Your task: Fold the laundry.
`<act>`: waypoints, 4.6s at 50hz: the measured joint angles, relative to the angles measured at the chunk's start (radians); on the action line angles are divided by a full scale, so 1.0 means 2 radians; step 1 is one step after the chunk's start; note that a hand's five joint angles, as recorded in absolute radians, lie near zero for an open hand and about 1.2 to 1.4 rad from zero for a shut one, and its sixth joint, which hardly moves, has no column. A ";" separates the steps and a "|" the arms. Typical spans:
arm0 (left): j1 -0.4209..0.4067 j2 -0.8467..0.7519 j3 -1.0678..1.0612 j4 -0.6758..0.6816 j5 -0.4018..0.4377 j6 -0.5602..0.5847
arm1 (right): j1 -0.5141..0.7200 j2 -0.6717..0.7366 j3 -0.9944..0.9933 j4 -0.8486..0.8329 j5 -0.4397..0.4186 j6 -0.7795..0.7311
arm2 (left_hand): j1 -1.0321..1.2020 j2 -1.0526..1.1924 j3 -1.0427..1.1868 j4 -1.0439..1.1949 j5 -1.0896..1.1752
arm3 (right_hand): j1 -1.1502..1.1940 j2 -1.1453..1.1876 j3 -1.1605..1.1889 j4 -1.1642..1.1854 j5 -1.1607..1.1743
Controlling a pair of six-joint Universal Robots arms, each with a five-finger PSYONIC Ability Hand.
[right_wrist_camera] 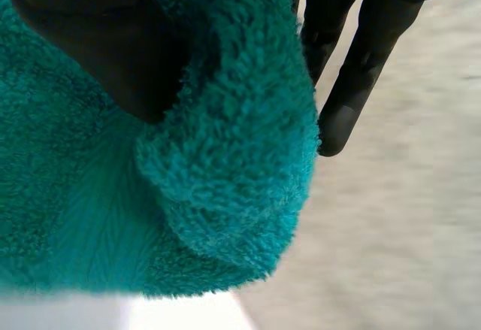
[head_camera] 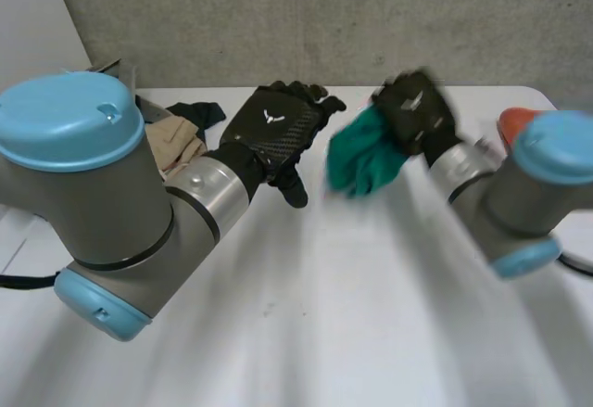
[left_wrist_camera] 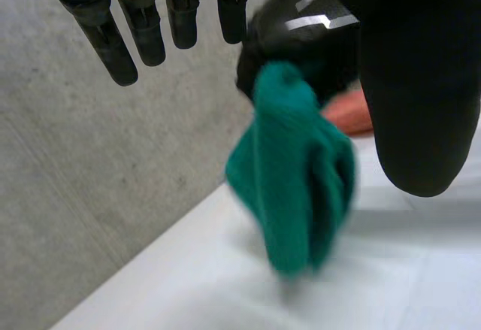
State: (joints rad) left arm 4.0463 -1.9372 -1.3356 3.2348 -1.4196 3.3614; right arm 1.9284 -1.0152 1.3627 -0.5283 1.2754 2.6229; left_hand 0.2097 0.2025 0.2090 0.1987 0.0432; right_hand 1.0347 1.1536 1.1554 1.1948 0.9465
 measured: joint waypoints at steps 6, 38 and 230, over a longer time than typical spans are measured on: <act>-0.004 0.007 0.004 0.017 0.002 0.000 | -0.084 -0.003 -0.059 -0.059 0.000 0.031 | 0.000 0.000 0.000 0.000 0.000 | 0.000 0.000 -0.001 0.000 0.000; -0.017 -0.001 -0.004 0.025 0.002 0.001 | -0.372 0.309 -0.226 -0.138 -0.203 0.154 | 0.000 0.000 0.000 0.000 0.000 | 0.000 0.000 0.010 0.003 0.017; 0.011 -0.015 0.001 0.145 0.060 -0.118 | -0.128 -0.227 0.220 0.153 -0.026 0.028 | 0.412 0.419 0.415 0.421 0.410 | -0.402 -0.470 -0.473 -0.493 -0.452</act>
State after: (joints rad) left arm 4.0686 -1.9674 -1.3328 3.5240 -1.2987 3.1254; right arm 1.6727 -1.4684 1.8026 -0.2230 1.2241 2.6782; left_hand 1.0345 1.0398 1.0390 1.0402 0.8631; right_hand 0.2314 0.2138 0.2104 0.2080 0.0434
